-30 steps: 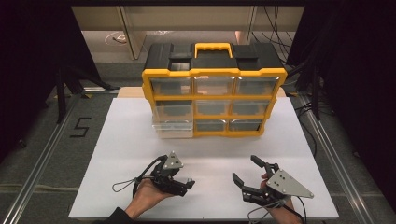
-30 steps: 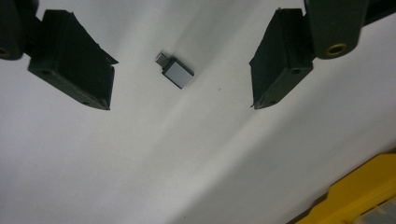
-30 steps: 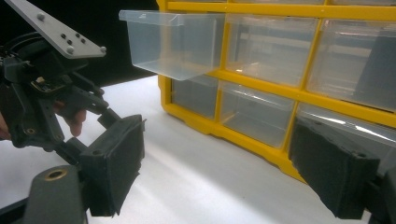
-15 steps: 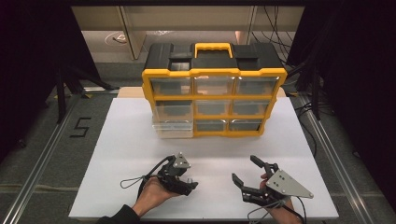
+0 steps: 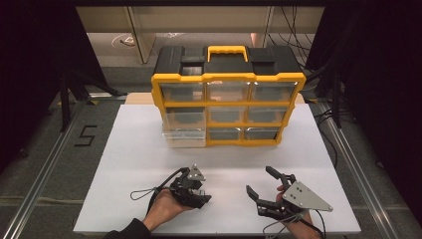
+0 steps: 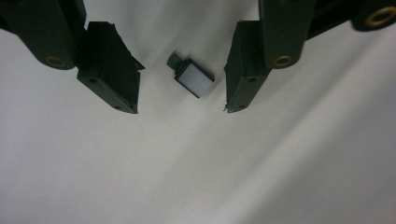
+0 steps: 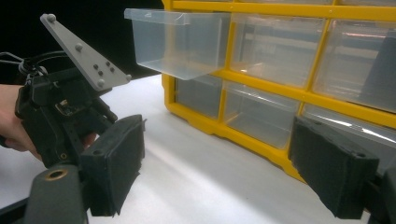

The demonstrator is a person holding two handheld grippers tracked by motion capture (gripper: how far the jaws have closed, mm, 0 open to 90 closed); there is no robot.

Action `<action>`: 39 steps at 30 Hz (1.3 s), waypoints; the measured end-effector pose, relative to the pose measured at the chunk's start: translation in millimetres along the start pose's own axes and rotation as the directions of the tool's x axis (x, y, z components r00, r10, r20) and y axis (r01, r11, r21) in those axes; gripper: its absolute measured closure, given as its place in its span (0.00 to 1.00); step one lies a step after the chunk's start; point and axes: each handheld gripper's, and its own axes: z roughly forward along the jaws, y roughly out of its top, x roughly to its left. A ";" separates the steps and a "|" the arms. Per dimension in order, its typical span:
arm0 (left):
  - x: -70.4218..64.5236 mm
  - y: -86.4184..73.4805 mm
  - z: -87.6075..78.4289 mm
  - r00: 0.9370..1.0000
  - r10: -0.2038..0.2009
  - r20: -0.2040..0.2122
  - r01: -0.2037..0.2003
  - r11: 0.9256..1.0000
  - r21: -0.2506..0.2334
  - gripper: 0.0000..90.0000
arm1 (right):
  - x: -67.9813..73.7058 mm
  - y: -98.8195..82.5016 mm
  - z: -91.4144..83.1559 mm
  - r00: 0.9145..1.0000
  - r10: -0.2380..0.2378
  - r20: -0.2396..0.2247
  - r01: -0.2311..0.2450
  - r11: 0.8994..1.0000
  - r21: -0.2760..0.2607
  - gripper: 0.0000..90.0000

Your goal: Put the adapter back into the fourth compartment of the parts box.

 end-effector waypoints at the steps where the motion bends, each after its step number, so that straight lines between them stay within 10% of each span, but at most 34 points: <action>1: -0.1 -0.1 0.7 1.000 0.004 -0.007 -0.004 1.000 0.000 0.52 | 0.0 0.0 -0.1 1.000 0.000 0.000 0.000 1.000 0.000 0.22; 39: -5.4 -0.1 3.8 0.996 0.086 -0.033 -0.086 0.996 0.017 0.84 | -0.3 0.8 -1.0 1.000 0.004 0.000 -0.004 1.000 -0.002 0.22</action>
